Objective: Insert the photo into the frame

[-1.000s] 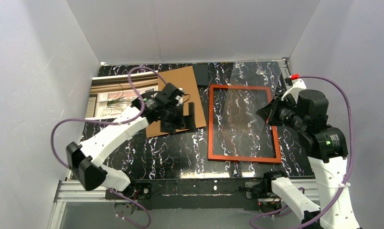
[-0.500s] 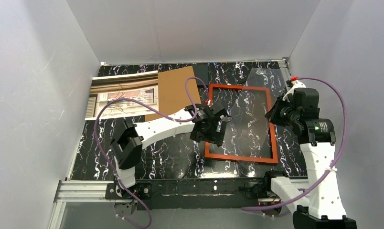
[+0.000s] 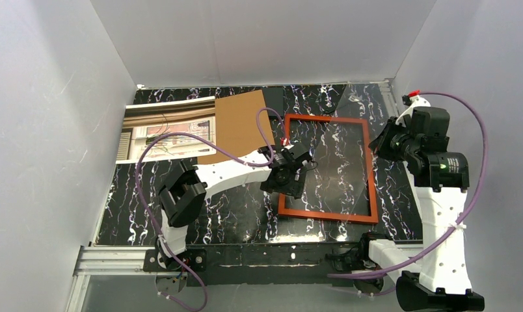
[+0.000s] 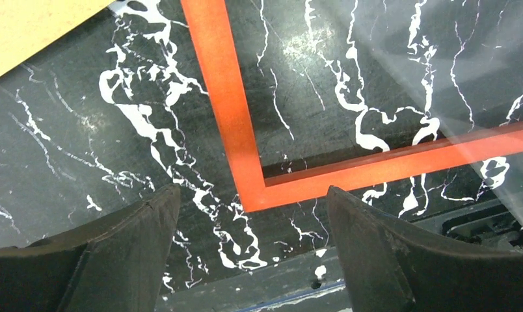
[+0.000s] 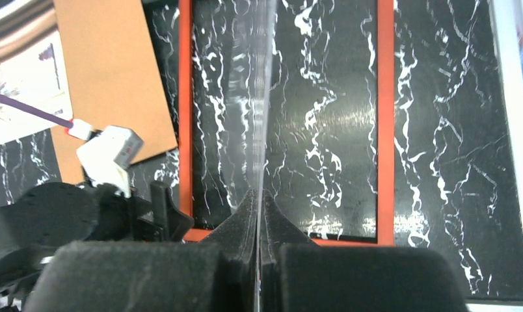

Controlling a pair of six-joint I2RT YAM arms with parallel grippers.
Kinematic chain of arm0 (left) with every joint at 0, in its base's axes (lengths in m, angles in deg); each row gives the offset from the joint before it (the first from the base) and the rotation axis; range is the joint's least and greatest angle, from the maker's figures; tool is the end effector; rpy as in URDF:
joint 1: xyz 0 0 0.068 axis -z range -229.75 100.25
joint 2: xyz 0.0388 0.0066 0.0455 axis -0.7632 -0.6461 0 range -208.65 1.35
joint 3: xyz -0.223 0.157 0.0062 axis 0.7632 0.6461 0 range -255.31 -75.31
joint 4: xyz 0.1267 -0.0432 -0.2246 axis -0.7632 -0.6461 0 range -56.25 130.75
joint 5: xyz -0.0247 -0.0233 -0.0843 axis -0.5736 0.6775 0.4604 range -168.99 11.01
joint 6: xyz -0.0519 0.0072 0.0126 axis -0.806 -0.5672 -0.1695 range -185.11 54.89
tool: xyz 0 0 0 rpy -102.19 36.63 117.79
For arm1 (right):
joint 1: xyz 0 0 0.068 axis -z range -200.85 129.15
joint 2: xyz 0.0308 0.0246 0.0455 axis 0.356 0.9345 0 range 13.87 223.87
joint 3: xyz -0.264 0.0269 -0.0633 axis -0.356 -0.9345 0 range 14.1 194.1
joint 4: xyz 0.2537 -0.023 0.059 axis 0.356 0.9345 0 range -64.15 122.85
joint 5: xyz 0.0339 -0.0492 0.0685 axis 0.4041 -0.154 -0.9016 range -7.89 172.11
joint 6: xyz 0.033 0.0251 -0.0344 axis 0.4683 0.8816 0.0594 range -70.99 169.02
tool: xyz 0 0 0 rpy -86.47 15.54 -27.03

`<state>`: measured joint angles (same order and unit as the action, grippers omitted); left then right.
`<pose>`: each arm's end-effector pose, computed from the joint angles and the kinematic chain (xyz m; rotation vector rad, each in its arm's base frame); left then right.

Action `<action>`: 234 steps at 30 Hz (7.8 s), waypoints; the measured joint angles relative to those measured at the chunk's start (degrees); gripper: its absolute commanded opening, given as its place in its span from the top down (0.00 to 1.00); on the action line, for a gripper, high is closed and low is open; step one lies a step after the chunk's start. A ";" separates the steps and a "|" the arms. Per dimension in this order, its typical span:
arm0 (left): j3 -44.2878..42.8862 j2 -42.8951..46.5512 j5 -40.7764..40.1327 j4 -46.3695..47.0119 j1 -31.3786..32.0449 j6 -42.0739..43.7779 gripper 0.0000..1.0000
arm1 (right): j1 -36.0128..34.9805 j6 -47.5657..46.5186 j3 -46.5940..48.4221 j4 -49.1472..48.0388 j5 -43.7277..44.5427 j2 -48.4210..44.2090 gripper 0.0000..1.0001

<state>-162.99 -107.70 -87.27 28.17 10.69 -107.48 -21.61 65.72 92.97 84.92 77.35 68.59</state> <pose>0.2249 -0.3861 0.2685 0.2724 2.2748 -0.8491 0.1562 0.0050 0.4214 0.2566 2.1747 0.2633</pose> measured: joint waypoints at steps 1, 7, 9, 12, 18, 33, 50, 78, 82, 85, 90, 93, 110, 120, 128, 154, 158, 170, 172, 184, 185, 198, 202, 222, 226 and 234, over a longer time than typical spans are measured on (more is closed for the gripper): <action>0.00 -0.31 0.09 0.37 0.00 0.02 0.21 | 0.00 0.02 1.11 0.02 0.33 0.02 0.99; 0.15 -4.55 0.63 2.10 0.00 0.35 0.28 | 0.00 0.33 6.03 0.98 4.52 -0.15 0.99; 0.52 -5.66 0.74 2.23 0.00 0.33 0.30 | 0.00 0.33 6.91 1.36 6.14 -0.35 0.99; 1.05 -7.02 0.76 2.27 0.00 0.26 0.36 | 0.00 0.35 8.17 1.70 7.56 -0.70 0.99; 1.05 -8.28 1.46 3.26 0.07 0.57 0.79 | 0.00 0.35 10.93 2.80 8.26 -1.29 0.99; -4.68 -9.60 -2.27 0.81 3.10 1.73 1.00 | 0.00 0.22 14.78 4.02 7.72 -1.75 0.99; 20.00 19.21 -14.56 0.00 2.78 -4.98 1.00 | 0.00 -0.24 8.15 1.68 -7.37 -4.17 0.99; 36.15 29.31 -16.24 -2.69 2.10 -9.16 0.06 | 0.00 -0.50 -1.86 -3.54 -15.96 -5.25 0.99; 36.33 30.91 -11.87 -0.66 -2.03 -5.73 0.09 | 0.00 -0.50 -1.92 -3.56 -15.89 -5.27 0.99; 36.35 30.88 -6.86 1.73 -6.43 -3.19 0.13 | 0.00 -0.46 -2.95 -3.65 -16.00 -5.38 0.99; 36.33 26.80 -0.31 3.98 -11.69 -0.04 0.26 | 0.00 -0.42 -4.28 -3.63 -16.35 -5.18 0.99; 36.30 22.25 2.01 5.16 -12.46 0.94 0.38 | 0.00 -0.42 -4.70 -3.63 -16.41 -5.11 0.99; 32.59 21.49 3.34 2.19 -13.75 5.35 1.00 | 0.00 -0.09 -4.63 -3.58 -17.07 -4.74 0.99; 14.86 29.81 -0.59 -11.08 -13.79 12.20 1.00 | 0.00 2.25 1.77 -3.52 -20.39 -4.44 0.99; 7.06 29.88 -8.50 -21.68 -15.72 22.08 1.00 | 0.00 2.80 3.52 -2.95 -21.81 -4.55 0.99; 20.33 32.83 -21.24 -27.45 -18.12 30.38 1.00 | 0.00 2.82 4.70 -1.81 -17.62 -6.60 0.99; 24.09 28.92 -21.16 -25.46 -18.36 26.14 0.95 | 0.00 3.10 4.70 -1.81 -16.87 -8.04 0.99; 26.69 17.53 -21.09 -20.26 -19.37 21.81 0.03 | 0.00 6.38 8.02 -3.80 -18.16 -11.21 0.99; 26.69 17.42 -20.72 -19.89 -19.50 21.90 0.02 | 0.00 6.93 8.79 -3.87 -17.90 -11.26 0.99; 26.58 35.34 -4.42 -14.10 -18.51 20.33 0.02 | 0.00 9.09 17.07 -4.07 -16.26 -9.38 0.99; 26.60 37.05 -2.91 -12.87 -17.57 19.76 0.02 | 0.00 9.16 17.35 -4.11 -16.13 -9.29 0.99; 22.56 23.47 -1.90 -1.57 4.72 10.64 0.02 | 0.00 6.99 12.28 -2.60 -9.66 -8.28 0.99; 17.64 14.97 -3.50 1.44 9.70 9.07 0.05 | 0.00 5.05 9.33 -1.03 -2.95 -8.11 0.99; 3.91 -6.71 -12.63 4.70 16.74 4.00 0.77 | 0.00 1.68 2.73 0.87 14.80 -11.26 0.99; 4.33 -6.64 -11.80 4.98 16.98 2.73 1.00 | 0.00 1.42 2.62 0.85 14.73 -11.32 0.99; 5.38 -2.49 -10.69 3.76 16.98 6.16 1.00 | 0.00 1.29 2.32 0.79 13.73 -12.52 0.99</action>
<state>-157.61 -110.19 -97.95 31.93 27.68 -101.31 -21.61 67.01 95.29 85.71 91.08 56.07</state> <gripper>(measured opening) 0.215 0.029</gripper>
